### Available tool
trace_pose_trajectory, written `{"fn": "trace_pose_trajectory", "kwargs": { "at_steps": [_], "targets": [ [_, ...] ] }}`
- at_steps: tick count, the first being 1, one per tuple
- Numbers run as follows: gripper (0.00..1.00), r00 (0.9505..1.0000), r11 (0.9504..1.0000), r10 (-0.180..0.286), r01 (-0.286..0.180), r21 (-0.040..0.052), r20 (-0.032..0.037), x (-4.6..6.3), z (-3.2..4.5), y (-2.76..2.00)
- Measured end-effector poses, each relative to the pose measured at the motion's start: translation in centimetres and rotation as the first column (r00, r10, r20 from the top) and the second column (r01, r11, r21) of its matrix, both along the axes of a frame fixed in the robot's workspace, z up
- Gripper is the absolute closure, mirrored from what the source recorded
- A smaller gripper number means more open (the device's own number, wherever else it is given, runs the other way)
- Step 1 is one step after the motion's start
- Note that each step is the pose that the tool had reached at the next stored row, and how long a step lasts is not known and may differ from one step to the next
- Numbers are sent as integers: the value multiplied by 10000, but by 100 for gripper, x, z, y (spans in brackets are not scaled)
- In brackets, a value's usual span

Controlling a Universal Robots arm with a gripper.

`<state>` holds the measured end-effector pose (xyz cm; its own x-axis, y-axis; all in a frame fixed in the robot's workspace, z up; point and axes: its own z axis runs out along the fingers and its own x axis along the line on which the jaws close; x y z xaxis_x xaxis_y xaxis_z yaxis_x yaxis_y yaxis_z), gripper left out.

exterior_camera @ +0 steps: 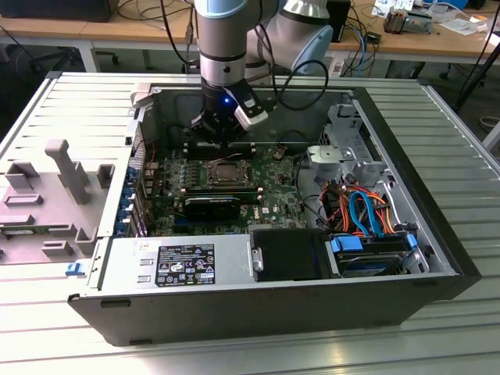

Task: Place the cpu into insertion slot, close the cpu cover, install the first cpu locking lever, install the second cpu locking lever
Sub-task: 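Install the first cpu locking lever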

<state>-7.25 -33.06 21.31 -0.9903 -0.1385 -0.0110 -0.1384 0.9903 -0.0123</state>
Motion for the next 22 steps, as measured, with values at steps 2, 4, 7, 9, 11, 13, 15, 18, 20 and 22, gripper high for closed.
{"fn": "trace_pose_trajectory", "kwargs": {
  "at_steps": [2, 4, 7, 9, 11, 13, 15, 18, 20, 22],
  "targets": [
    [89, 10000, 10000, 20, -20, 0, 0, 16, -10, 0],
    [89, 10000, 10000, 35, -35, -1, 0, 27, -14, 0],
    [89, 10000, 10000, 65, -65, 1, 1, 65, -18, 0],
    [89, 10000, 10000, 66, -66, -1, 0, 69, -17, 0],
    [89, 10000, 10000, 73, -73, 1, 2, 97, -19, 1],
    [89, 10000, 10000, 80, -80, 1, -3, 139, -18, 0],
    [89, 10000, 10000, 96, -96, 4, -17, 213, -20, 0],
    [89, 9999, 9999, 106, -106, 3, -19, 223, -17, 0],
    [89, 9999, 9999, 104, -104, 6, -11, 221, 17, 1],
    [89, 9999, 9999, 106, -106, 4, 13, 213, 95, 0]
  ]
}}
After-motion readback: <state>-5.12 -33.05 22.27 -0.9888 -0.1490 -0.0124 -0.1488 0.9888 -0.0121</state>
